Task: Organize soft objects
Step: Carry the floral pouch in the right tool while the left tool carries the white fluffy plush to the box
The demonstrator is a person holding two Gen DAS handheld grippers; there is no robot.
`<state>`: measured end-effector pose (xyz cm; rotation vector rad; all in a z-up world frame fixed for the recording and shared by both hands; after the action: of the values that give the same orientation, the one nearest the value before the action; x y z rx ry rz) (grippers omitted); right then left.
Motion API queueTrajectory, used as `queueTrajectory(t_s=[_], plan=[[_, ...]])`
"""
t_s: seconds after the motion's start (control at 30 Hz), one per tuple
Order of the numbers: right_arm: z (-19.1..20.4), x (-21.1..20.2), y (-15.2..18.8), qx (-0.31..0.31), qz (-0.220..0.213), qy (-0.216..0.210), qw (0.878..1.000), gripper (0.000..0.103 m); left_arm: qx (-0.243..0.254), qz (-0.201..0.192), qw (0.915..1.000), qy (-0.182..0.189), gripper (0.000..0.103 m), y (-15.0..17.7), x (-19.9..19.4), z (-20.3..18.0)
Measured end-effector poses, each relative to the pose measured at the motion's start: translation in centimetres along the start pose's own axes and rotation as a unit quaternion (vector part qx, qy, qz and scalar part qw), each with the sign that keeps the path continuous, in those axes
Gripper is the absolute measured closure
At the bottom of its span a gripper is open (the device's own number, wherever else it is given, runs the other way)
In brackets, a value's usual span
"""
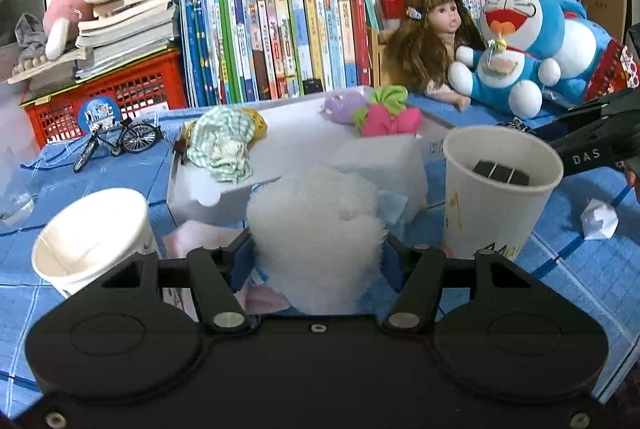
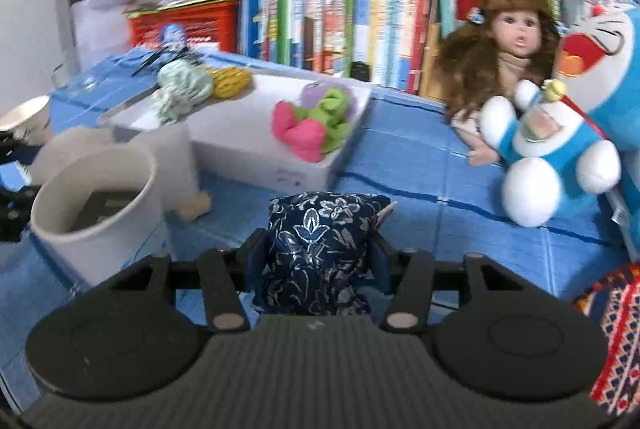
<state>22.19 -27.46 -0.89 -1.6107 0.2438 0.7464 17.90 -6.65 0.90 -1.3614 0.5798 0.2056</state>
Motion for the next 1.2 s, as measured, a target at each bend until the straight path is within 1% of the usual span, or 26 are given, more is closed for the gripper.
queueTrajectory(t_s=[0.13,0.27,0.4,0.53,0.63,0.73,0.83,0.93,1.03,1.2], plan=[[-0.4,-0.2,-0.5,0.004,-0.001,0.011,1.0,0.046,-0.008,-0.009,0.9999,0.0,0.043,-0.8,-0.8,0.2],[-0.3,-0.1,-1.0,0.017,-0.001,0.002,1.0,0.046,-0.011,-0.016,0.9997,-0.016,0.043,-1.4,-1.2,0.8],[-0.2,0.0,-1.8,0.017,-0.006,0.004,1.0,0.046,-0.015,-0.021,0.9995,-0.016,0.043,-2.3,-1.6,1.3],[-0.4,0.3,-3.2,0.024,-0.011,-0.005,1.0,0.046,-0.017,-0.032,0.999,-0.024,0.043,-4.1,-1.4,1.9],[-0.5,0.7,-4.5,0.023,-0.017,-0.008,1.0,0.046,-0.031,-0.035,0.9987,-0.022,0.043,-5.6,-0.6,2.5],[-0.7,1.2,-5.7,0.021,-0.025,-0.01,0.999,0.045,-0.047,-0.039,0.9976,-0.034,0.043,-7.0,0.5,3.1],[-0.8,1.8,-7.0,0.021,-0.031,-0.014,0.999,0.045,-0.055,-0.037,0.9971,-0.036,0.043,-8.2,1.9,3.4],[-0.6,2.6,-8.0,0.017,-0.034,-0.024,0.999,0.045,-0.054,-0.035,0.9973,-0.035,0.043,-9.4,3.4,3.2],[-0.1,3.8,-8.9,0.008,-0.034,-0.035,0.999,0.045,-0.068,-0.031,0.9965,-0.035,0.043,-10.4,5.1,3.1],[0.7,6.0,-10.1,0.009,-0.03,-0.057,0.998,0.044,-0.083,-0.017,0.9952,-0.047,0.043,-11.2,7.8,3.4]])
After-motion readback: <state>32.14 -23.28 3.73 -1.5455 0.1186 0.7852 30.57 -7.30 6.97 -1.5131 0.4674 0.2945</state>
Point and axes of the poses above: each gripper's, at about its wrist camera, not at the fingertips, and x roughly the way its jaws point, z to its left, y to its underside, the point moved 10 cm from there along x, roughly the way its jaws point, and after that the axes turned 1 degree about -y, right-handed, at the moved point
